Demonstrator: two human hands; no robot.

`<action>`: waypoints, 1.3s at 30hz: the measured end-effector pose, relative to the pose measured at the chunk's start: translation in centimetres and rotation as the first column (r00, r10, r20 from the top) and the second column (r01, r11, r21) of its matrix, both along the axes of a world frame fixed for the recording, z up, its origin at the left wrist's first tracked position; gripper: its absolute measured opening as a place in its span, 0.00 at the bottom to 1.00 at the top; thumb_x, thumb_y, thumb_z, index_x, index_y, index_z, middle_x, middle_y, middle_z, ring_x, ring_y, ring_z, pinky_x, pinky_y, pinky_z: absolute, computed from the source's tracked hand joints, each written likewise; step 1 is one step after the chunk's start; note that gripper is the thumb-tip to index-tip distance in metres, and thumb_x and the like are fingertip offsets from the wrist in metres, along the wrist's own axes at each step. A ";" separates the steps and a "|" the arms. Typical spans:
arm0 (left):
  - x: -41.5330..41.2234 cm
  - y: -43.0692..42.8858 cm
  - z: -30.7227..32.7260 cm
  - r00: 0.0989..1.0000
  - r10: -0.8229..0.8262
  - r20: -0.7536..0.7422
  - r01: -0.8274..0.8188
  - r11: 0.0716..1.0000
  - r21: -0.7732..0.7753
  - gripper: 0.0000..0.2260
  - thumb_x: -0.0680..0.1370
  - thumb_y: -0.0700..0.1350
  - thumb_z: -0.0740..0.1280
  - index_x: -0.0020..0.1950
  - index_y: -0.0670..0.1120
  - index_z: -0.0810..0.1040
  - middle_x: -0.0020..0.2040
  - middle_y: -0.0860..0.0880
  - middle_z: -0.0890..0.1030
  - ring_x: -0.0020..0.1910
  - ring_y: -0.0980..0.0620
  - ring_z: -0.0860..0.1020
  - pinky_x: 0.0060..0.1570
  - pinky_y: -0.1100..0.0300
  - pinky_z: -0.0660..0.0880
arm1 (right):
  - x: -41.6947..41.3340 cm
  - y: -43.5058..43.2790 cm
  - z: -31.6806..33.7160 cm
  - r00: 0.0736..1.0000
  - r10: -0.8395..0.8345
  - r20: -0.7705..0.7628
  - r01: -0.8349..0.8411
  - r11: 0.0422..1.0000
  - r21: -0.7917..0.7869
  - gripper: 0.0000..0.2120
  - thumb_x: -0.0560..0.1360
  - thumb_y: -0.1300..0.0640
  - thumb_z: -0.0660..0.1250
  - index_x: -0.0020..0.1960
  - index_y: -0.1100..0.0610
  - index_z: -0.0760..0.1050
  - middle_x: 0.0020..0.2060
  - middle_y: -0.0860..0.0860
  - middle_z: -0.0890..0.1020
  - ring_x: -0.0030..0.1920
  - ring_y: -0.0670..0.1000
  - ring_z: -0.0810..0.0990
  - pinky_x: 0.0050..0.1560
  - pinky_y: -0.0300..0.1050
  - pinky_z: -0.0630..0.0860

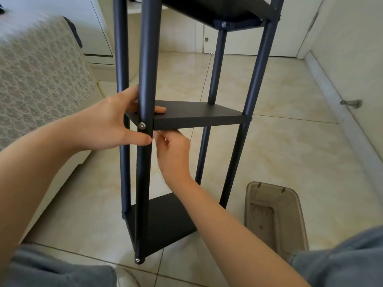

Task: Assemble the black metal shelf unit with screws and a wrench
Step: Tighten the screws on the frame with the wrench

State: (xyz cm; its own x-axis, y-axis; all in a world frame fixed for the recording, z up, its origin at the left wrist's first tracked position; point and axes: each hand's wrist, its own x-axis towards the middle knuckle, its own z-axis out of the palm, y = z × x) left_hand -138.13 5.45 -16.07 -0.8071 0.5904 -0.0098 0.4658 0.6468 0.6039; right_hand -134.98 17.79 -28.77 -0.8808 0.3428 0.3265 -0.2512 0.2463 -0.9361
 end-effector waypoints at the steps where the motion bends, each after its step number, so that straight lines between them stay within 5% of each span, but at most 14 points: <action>1: -0.1 0.0 0.0 1.000 -0.002 -0.006 0.002 1.000 0.002 0.35 0.66 0.44 0.77 0.69 0.58 0.68 0.61 0.63 0.80 0.63 0.67 0.76 0.61 0.65 0.69 | -0.4 -0.2 0.0 1.000 -0.009 0.008 0.009 1.000 -0.017 0.05 0.78 0.65 0.66 0.46 0.65 0.80 0.38 0.46 0.76 0.38 0.40 0.74 0.47 0.26 0.71; 7: -0.7 0.0 -0.1 1.000 -0.020 -0.005 0.020 1.000 0.021 0.34 0.67 0.41 0.79 0.63 0.66 0.67 0.62 0.63 0.80 0.64 0.65 0.76 0.63 0.60 0.69 | -1.4 -0.6 -0.3 1.000 -0.001 -0.009 0.000 0.997 -0.073 0.06 0.78 0.63 0.66 0.47 0.65 0.80 0.38 0.54 0.80 0.41 0.45 0.76 0.48 0.33 0.73; 10: -0.9 0.0 -0.2 1.000 -0.017 0.006 0.017 0.999 0.034 0.34 0.68 0.40 0.79 0.63 0.66 0.68 0.62 0.64 0.80 0.64 0.66 0.76 0.64 0.59 0.69 | -1.0 -0.5 -0.4 0.999 0.026 -0.025 -0.027 0.999 -0.038 0.07 0.79 0.63 0.65 0.43 0.62 0.78 0.34 0.47 0.75 0.35 0.41 0.72 0.43 0.27 0.70; 16: -0.9 -0.1 -0.5 1.000 -0.009 0.020 0.008 0.998 0.058 0.33 0.69 0.37 0.78 0.63 0.64 0.68 0.62 0.64 0.81 0.64 0.66 0.76 0.60 0.64 0.71 | 0.6 0.3 -0.4 0.995 0.082 -0.057 -0.080 0.996 0.039 0.10 0.79 0.64 0.64 0.39 0.60 0.76 0.30 0.45 0.73 0.34 0.45 0.73 0.36 0.32 0.68; 23: -0.7 -0.6 -0.6 1.000 0.005 0.023 -0.006 0.999 0.040 0.34 0.69 0.36 0.77 0.66 0.61 0.67 0.62 0.61 0.80 0.65 0.64 0.75 0.65 0.60 0.70 | 1.6 1.3 -0.3 0.991 0.117 -0.065 -0.112 0.991 0.079 0.08 0.79 0.63 0.65 0.46 0.63 0.83 0.31 0.37 0.73 0.34 0.37 0.74 0.37 0.25 0.66; 27: -0.6 -0.6 -0.7 1.000 0.001 0.024 -0.003 0.999 0.053 0.35 0.69 0.35 0.77 0.65 0.63 0.67 0.61 0.61 0.80 0.64 0.65 0.75 0.61 0.63 0.71 | 1.7 1.5 0.3 0.988 0.140 -0.072 -0.131 0.984 0.119 0.10 0.79 0.63 0.66 0.38 0.59 0.78 0.28 0.36 0.70 0.31 0.38 0.73 0.36 0.25 0.64; 32: -0.5 -0.2 -0.8 0.999 -0.026 0.028 0.024 0.997 0.072 0.32 0.69 0.37 0.78 0.63 0.61 0.68 0.61 0.64 0.80 0.64 0.64 0.75 0.61 0.64 0.71 | 1.2 1.6 0.6 0.990 0.129 -0.060 -0.123 0.988 0.098 0.13 0.78 0.62 0.66 0.35 0.61 0.76 0.27 0.46 0.73 0.29 0.44 0.71 0.33 0.32 0.66; 39: -0.3 0.3 -0.7 0.998 -0.055 0.043 0.051 0.995 0.091 0.33 0.64 0.54 0.77 0.66 0.59 0.68 0.62 0.63 0.79 0.64 0.64 0.76 0.58 0.66 0.72 | 1.1 1.8 0.4 0.991 0.122 -0.047 -0.119 0.991 0.057 0.09 0.78 0.64 0.66 0.41 0.65 0.81 0.32 0.56 0.81 0.33 0.49 0.76 0.37 0.41 0.74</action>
State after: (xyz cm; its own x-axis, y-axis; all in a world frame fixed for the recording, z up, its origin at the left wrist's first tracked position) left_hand -138.39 5.71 -16.82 -0.7748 0.6322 0.0097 0.4687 0.5640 0.6799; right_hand -133.86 19.58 -28.38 -0.8968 0.2158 0.3862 -0.3280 0.2614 -0.9078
